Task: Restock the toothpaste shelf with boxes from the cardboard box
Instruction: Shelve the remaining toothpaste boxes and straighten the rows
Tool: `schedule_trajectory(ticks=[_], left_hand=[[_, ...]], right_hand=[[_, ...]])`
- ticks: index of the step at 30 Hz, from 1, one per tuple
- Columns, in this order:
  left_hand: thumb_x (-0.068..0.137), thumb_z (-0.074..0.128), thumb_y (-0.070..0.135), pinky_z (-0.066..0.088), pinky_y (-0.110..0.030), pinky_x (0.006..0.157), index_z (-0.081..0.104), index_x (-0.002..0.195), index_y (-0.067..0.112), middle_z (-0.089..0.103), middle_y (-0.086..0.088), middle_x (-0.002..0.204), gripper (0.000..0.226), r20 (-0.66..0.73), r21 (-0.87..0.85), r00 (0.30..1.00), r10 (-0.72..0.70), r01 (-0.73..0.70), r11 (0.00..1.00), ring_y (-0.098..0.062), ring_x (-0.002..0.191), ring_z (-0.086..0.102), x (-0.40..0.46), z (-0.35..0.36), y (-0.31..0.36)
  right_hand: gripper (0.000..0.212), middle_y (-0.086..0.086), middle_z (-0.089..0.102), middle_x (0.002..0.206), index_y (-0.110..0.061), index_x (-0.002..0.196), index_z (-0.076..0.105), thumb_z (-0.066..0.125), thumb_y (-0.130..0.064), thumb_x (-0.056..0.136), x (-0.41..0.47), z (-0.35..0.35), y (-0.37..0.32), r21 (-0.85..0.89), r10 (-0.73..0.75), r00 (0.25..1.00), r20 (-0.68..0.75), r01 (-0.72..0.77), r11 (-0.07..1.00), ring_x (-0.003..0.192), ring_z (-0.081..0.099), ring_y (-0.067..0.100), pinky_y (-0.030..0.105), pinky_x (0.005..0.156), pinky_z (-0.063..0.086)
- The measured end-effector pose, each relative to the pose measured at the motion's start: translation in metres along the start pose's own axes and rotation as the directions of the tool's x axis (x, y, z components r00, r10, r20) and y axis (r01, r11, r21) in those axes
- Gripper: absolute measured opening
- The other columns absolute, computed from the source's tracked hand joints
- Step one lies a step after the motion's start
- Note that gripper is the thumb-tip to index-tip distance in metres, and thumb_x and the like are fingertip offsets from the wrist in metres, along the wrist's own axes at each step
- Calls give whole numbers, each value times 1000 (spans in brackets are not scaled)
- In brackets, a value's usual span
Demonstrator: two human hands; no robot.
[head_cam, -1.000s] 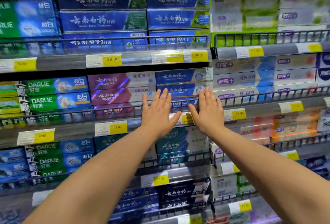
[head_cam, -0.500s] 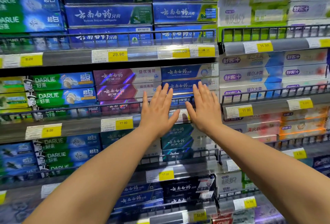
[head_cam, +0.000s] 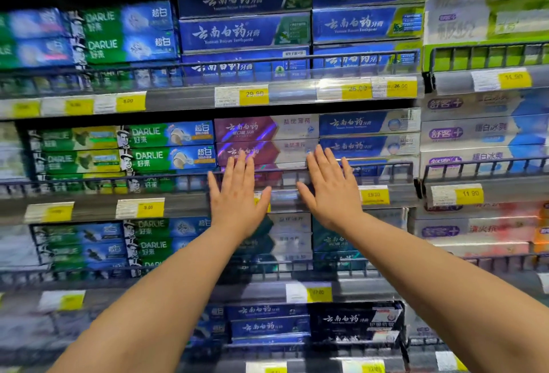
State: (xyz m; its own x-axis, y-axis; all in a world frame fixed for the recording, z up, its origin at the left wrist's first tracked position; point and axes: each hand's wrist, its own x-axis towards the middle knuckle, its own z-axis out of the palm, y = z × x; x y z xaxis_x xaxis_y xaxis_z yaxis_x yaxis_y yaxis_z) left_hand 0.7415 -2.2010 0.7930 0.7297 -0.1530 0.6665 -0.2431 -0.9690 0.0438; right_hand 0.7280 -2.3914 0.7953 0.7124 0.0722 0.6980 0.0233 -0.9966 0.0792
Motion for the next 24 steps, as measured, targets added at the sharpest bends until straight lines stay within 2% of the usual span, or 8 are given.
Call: schedule_trajectory(ticks=[3, 7, 9, 13, 18, 20, 22, 24], left_hand=[[95, 17, 55, -10, -51, 116, -11, 150, 18, -17, 1, 159, 71, 4, -8, 1000, 18, -18, 1000, -17, 147, -15, 1, 1, -1], [95, 17, 55, -12, -50, 116, -9, 150, 17, -18, 0, 158, 72, 3, -45, 1000, 16, -16, 999, -17, 146, -16, 1, 3, 1], [93, 11, 58, -11, -51, 116, -8, 150, 18, -17, 1, 159, 73, -7, -47, 1000, 22, -23, 999, -17, 147, -15, 0, 3, -1], [75, -8, 63, -11, -50, 116, -5, 151, 17, -14, 1, 159, 89, -36, -39, 999, 8, -9, 999, -16, 147, -12, -1, -1, -10], [83, 3, 61, -8, -47, 117, -3, 151, 16, -10, -1, 160, 82, -73, -44, 995, -66, 63, 997, -17, 148, -10, -11, -9, -47], [80, 0, 62, -5, -48, 117, -1, 151, 17, -6, -1, 160, 84, -95, -47, 993, -71, 67, 997, -18, 148, -6, -18, -10, -69], [85, 9, 58, -3, -47, 118, 3, 151, 19, 0, -1, 160, 77, -113, -90, 989, -93, 83, 992, -19, 148, -1, -23, -12, -92], [91, 24, 50, -1, -45, 119, 9, 151, 20, 5, -1, 160, 69, -137, -136, 983, -125, 106, 985, -20, 148, 3, -24, -17, -114]], right_hand=[[83, 1, -12, 158, -19, 149, -5, -13, -60, 77, 1, 1, -1, -1, 6, 1000, -8, -6, 1000, 145, -12, 17, 39, 115, -10], [81, 1, -6, 158, -18, 150, 0, -8, -59, 80, 0, 2, -2, 10, 2, 999, -39, -2, 1000, 146, -8, 17, 36, 112, -13], [77, 2, 0, 158, -17, 150, 6, 0, -58, 84, 0, 0, -3, 27, -13, 997, -76, 15, 1000, 146, -1, 18, 36, 113, -11], [71, 5, 14, 157, -14, 148, 18, 12, -53, 89, 5, -6, -22, 67, -89, 988, -130, 98, 993, 145, 11, 22, 36, 113, -5], [68, 5, 20, 156, -16, 147, 25, 16, -51, 89, 15, -7, -68, 81, -207, 967, -146, 220, 972, 145, 15, 23, 38, 116, -1], [64, 7, 31, 152, -16, 143, 36, 22, -49, 89, 17, -3, -87, 56, -230, 962, -144, 240, 969, 142, 25, 26, 40, 115, 5], [61, 9, 41, 146, -14, 137, 44, 31, -45, 87, 19, 1, -105, 32, -247, 955, -164, 255, 966, 136, 37, 29, 40, 111, 10], [60, 10, 45, 143, -13, 136, 46, 35, -44, 86, 22, 5, -124, 17, -246, 947, -206, 255, 967, 132, 42, 30, 41, 109, 13]])
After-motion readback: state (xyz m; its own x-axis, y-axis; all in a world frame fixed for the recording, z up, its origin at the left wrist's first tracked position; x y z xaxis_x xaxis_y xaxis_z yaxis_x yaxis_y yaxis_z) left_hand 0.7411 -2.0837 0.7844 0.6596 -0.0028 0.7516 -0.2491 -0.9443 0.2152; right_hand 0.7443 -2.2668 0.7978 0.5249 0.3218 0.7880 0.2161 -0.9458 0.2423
